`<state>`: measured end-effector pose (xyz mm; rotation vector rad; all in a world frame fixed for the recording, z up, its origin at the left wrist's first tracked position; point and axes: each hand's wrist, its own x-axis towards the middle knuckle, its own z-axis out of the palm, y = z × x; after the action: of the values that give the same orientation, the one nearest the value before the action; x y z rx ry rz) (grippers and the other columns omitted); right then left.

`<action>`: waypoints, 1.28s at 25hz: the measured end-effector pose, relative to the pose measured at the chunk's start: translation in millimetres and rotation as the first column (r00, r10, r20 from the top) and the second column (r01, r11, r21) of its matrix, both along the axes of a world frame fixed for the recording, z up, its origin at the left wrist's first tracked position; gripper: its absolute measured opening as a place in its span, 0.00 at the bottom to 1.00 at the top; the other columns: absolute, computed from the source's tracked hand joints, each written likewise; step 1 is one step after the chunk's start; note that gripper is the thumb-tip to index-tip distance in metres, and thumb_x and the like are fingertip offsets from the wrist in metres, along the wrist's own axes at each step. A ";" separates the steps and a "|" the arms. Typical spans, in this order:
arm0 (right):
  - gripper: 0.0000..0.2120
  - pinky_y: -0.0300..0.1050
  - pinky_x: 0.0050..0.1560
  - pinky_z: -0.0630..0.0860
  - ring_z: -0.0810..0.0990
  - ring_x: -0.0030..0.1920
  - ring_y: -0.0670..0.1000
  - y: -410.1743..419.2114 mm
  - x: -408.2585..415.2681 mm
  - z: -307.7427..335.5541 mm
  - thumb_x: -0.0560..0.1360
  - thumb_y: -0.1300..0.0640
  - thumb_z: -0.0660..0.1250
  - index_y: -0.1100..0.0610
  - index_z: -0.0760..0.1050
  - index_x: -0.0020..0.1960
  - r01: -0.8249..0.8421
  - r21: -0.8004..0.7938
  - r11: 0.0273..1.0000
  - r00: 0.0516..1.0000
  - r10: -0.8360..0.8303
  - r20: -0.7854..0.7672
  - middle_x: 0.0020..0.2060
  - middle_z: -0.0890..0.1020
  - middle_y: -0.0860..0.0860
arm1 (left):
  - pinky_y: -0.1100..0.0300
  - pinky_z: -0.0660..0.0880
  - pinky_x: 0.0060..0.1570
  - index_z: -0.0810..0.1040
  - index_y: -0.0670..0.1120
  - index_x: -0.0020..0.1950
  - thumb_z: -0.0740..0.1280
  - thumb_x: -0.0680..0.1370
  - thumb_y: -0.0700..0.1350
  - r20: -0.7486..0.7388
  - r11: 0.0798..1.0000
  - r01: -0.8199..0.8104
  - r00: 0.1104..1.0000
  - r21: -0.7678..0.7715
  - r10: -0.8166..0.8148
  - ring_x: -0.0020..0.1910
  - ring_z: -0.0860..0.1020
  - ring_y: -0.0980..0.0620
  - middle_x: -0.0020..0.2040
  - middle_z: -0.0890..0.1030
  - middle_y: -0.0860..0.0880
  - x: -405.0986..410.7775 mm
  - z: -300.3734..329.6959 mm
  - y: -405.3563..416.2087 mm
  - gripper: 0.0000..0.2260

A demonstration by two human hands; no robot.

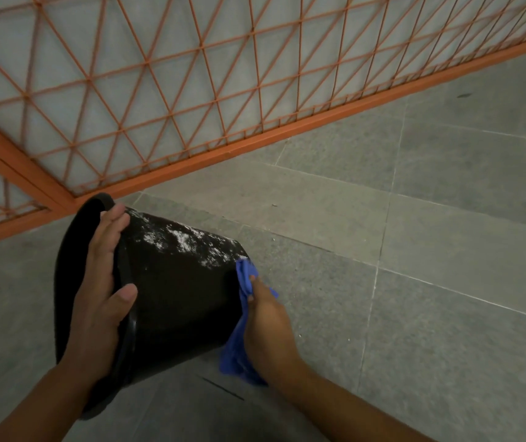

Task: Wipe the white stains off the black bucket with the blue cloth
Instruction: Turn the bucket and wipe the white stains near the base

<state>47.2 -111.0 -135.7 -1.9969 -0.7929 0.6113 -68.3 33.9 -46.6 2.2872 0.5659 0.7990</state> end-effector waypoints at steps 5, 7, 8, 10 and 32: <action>0.11 0.36 0.44 0.65 0.77 0.50 0.57 -38.4 13.9 1.9 0.78 0.64 0.53 0.62 0.67 0.59 -0.036 -0.176 0.984 0.998 0.044 0.044 0.50 0.78 0.59 | 0.55 0.52 0.76 0.60 0.40 0.75 0.52 0.75 0.71 0.020 1.000 0.016 1.000 -0.018 -0.016 0.78 0.54 0.51 0.78 0.59 0.51 -1.3 3.7 -0.5 0.41; 0.08 0.31 0.36 0.65 0.77 0.42 0.50 -50.3 28.9 9.9 0.79 0.60 0.52 0.57 0.70 0.53 0.072 -0.159 0.985 0.990 -0.090 -0.105 0.45 0.78 0.56 | 0.53 0.52 0.75 0.60 0.42 0.75 0.53 0.74 0.71 0.013 0.999 0.017 1.000 -0.031 -0.017 0.78 0.54 0.51 0.78 0.58 0.52 -3.3 3.7 2.4 0.41; 0.08 0.30 0.33 0.67 0.76 0.39 0.46 -54.5 40.5 13.2 0.80 0.59 0.52 0.55 0.69 0.50 0.125 -0.173 0.977 0.958 -0.164 -0.237 0.43 0.78 0.54 | 0.51 0.52 0.75 0.60 0.43 0.76 0.53 0.74 0.72 0.007 0.999 0.019 1.000 -0.048 -0.019 0.78 0.54 0.52 0.78 0.58 0.53 -3.2 5.1 2.0 0.41; 0.09 0.33 0.32 0.72 0.76 0.37 0.47 -62.0 66.5 12.2 0.79 0.60 0.54 0.57 0.73 0.46 0.343 -0.131 0.930 0.766 -0.357 -0.535 0.40 0.79 0.55 | 0.48 0.52 0.75 0.60 0.45 0.76 0.53 0.74 0.72 0.006 0.997 0.026 1.000 -0.077 -0.026 0.78 0.54 0.53 0.78 0.58 0.54 -3.1 5.9 0.4 0.40; 0.23 0.34 0.69 0.58 0.54 0.70 0.36 31.2 -15.5 84.3 0.73 0.48 0.61 0.44 0.63 0.67 -0.293 0.431 0.853 0.945 0.328 -0.005 0.71 0.56 0.39 | 0.63 0.55 0.74 0.56 0.47 0.77 0.54 0.76 0.69 0.083 0.992 0.047 0.996 -0.119 -0.037 0.78 0.55 0.55 0.79 0.56 0.56 10.6 0.2 4.1 0.36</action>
<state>31.6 -79.8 -51.4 -1.4468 -1.1101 0.6330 -57.7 38.0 -46.4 2.1394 0.5137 0.8108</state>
